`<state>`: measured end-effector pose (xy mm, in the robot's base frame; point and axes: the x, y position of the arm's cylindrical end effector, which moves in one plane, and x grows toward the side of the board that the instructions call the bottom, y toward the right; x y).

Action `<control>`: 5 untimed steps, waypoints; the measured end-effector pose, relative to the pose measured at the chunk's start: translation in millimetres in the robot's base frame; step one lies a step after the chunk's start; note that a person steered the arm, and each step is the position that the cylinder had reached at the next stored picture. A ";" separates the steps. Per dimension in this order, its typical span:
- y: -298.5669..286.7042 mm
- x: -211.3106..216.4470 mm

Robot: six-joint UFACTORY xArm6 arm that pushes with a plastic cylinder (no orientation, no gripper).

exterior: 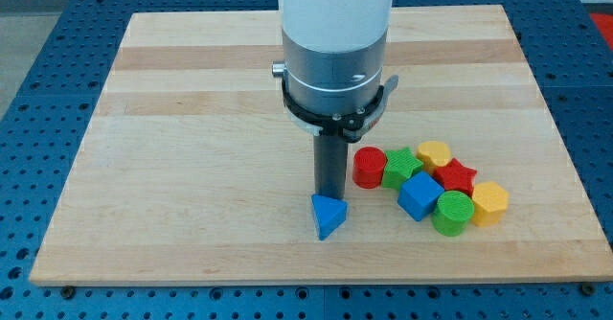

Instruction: Move the blue triangle closer to the red circle

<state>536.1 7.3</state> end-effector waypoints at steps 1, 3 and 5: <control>-39.5 0.5; -157.6 22.8; -148.5 80.2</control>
<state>616.3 -141.2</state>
